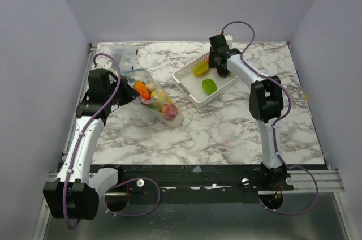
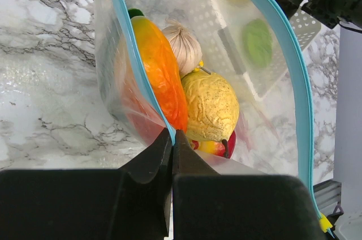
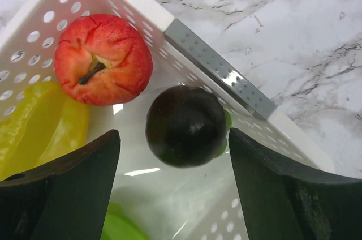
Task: Place the food in the zip-top bag and seal the zipper
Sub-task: Pick up the fake vegetable from the bin, then place the fake vegetable in the zipper food storage bag.
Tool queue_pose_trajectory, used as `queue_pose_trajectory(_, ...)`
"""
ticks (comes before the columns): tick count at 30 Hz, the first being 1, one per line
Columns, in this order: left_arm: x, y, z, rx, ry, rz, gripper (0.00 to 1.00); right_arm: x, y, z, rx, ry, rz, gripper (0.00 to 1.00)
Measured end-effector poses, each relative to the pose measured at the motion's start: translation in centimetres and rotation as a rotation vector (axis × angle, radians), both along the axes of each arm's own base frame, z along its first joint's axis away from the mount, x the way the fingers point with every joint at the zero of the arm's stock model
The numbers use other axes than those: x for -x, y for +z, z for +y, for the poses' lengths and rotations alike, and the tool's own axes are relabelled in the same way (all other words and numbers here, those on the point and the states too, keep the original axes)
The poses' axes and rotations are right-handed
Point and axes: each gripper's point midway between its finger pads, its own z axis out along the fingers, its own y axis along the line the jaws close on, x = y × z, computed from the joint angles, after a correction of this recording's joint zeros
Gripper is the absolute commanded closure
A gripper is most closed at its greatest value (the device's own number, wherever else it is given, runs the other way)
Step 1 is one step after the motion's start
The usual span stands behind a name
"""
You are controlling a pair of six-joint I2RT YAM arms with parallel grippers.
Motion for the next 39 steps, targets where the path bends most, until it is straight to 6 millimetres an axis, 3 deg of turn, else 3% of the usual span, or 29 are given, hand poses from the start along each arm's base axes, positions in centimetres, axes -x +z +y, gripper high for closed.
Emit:
queue_pose_trajectory(5,0.0,0.0,0.0,0.000,0.000,0.000,1.00,-0.6,-2.6,-0.2,0.040,0.004,0.032,0.38)
queue_pose_trajectory(9,0.0,0.0,0.0,0.002,0.000,0.001,1.00,-0.8,-2.7,-0.1,0.047,0.014,0.028,0.42)
queue_pose_trajectory(16,0.0,0.0,0.0,0.003,0.001,0.002,1.00,-1.0,-2.8,-0.1,0.053,0.024,0.018,0.82)
queue_pose_trajectory(20,0.0,-0.1,0.0,0.004,0.001,0.003,1.00,-0.4,-2.1,0.1,0.052,0.036,0.014,0.97)
queue_pose_trajectory(22,0.0,-0.1,0.0,0.005,0.001,0.003,1.00,0.5,-1.2,0.0,0.056,0.046,0.016,0.99)
queue_pose_trajectory(24,0.0,-0.1,0.0,0.005,0.002,0.003,1.00,1.5,0.3,0.2,0.047,0.061,0.004,0.99)
queue_pose_trajectory(26,0.0,-0.1,0.0,0.005,0.002,0.003,1.00,2.6,3.1,0.8,0.010,0.089,-0.030,0.99)
queue_pose_trajectory(29,0.0,-0.1,0.0,0.006,0.002,0.003,1.00,4.1,7.2,2.9,-0.068,0.155,-0.093,0.99)
queue_pose_trajectory(32,0.0,-0.1,0.0,0.007,0.003,0.004,1.00,6.1,11.8,6.6,-0.195,0.269,-0.169,0.99)
queue_pose_trajectory(36,0.0,-0.1,0.0,0.008,0.003,0.006,1.00,10.5,17.3,14.3,-0.378,0.507,-0.254,0.99)
queue_pose_trajectory(39,0.1,0.0,0.0,0.008,0.004,0.004,1.00,15.1,20.7,21.0,-0.506,0.717,-0.295,0.99)
